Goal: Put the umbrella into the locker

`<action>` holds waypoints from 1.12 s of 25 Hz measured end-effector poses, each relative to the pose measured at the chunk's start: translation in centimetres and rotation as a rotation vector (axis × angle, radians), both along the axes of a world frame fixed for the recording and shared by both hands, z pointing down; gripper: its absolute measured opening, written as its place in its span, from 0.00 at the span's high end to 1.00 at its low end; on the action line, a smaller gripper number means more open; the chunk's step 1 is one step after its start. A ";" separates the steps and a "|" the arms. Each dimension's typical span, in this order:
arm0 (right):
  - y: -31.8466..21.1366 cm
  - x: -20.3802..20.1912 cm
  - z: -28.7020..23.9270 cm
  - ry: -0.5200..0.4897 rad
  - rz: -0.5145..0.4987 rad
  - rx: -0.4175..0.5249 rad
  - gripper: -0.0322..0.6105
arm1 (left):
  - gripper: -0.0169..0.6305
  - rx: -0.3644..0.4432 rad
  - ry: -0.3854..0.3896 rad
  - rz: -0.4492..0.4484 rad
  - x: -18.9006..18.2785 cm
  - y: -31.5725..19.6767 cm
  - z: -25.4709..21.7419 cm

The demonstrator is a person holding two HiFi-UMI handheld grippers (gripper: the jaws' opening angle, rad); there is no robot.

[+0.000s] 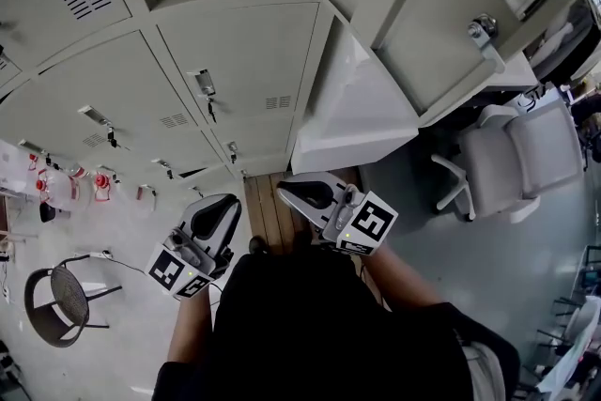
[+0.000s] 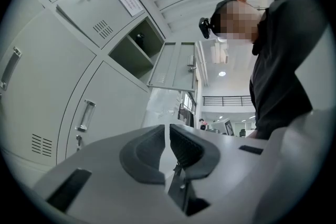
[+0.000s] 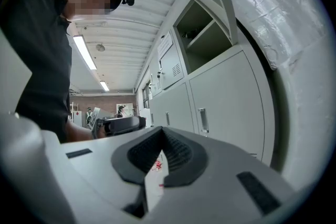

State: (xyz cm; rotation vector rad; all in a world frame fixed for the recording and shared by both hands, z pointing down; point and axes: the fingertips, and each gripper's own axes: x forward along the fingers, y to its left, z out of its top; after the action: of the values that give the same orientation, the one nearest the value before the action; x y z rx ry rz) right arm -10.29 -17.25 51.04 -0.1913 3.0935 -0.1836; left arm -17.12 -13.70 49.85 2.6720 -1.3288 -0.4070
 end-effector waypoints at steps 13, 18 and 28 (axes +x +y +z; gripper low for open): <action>0.7 -1.9 0.3 0.024 0.003 0.031 0.93 | 0.91 -0.007 0.017 0.048 -1.3 0.2 0.9; 0.2 -2.4 0.5 0.043 0.032 0.039 0.93 | 0.91 -0.011 0.018 0.071 -1.9 -0.2 1.1; -0.9 -3.4 0.7 0.071 0.105 0.051 0.93 | 0.91 -0.025 0.033 0.156 -2.3 -1.9 1.8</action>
State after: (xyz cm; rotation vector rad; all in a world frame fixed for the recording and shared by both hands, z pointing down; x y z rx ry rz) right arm -13.72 -18.16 51.74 -0.3653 3.1437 -0.0969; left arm -19.46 -15.64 51.69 2.7115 -1.0992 -0.4102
